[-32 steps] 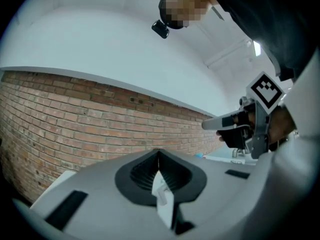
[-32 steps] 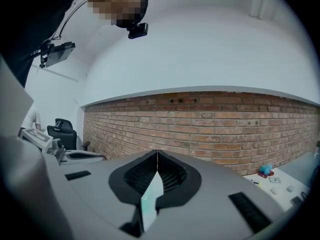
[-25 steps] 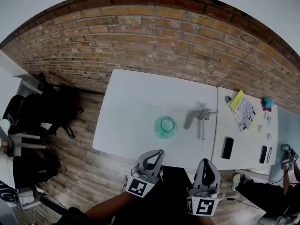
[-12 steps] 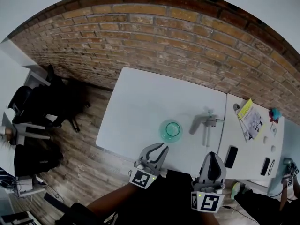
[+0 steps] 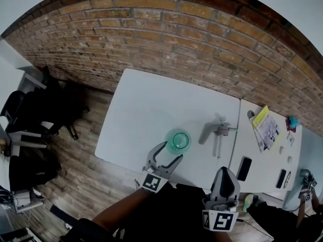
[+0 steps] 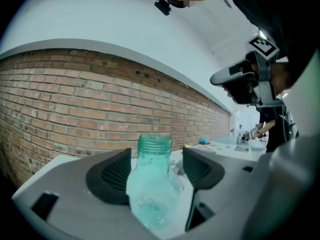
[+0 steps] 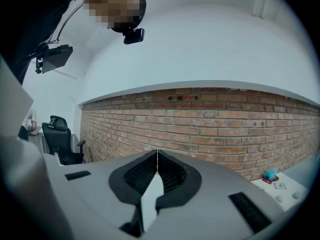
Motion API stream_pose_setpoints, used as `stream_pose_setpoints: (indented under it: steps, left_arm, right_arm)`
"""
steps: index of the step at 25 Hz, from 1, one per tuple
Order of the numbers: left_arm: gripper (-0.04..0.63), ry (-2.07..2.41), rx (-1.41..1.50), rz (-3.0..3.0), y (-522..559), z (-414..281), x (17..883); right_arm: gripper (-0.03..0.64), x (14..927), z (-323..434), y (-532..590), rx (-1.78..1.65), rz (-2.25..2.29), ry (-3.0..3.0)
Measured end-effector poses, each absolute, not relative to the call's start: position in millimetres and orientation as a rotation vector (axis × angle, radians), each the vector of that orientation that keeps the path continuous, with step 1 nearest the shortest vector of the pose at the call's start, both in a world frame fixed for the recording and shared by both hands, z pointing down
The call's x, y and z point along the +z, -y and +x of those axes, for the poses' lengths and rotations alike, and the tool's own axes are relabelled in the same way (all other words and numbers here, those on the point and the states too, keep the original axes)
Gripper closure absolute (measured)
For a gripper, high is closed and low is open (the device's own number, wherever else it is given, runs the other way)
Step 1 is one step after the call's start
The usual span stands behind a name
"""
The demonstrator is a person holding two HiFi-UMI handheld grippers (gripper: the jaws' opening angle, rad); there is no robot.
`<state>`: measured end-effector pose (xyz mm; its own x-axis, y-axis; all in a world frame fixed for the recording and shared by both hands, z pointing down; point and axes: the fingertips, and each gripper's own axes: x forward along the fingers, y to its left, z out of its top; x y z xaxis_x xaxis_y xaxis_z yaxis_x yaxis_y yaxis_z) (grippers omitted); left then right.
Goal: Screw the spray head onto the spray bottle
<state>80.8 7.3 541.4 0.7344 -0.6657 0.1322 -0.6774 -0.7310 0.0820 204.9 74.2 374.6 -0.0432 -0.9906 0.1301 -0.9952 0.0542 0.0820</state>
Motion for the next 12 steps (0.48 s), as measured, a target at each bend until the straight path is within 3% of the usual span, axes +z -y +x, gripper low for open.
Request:
stream_pose_setpoints:
  steps: [12]
  left_arm:
    - [0.273,1.056,0.152,2.848,16.9,106.8,554.3]
  right_arm:
    - [0.609,387.3,217.0,-68.2,0.069,2.106,2.13]
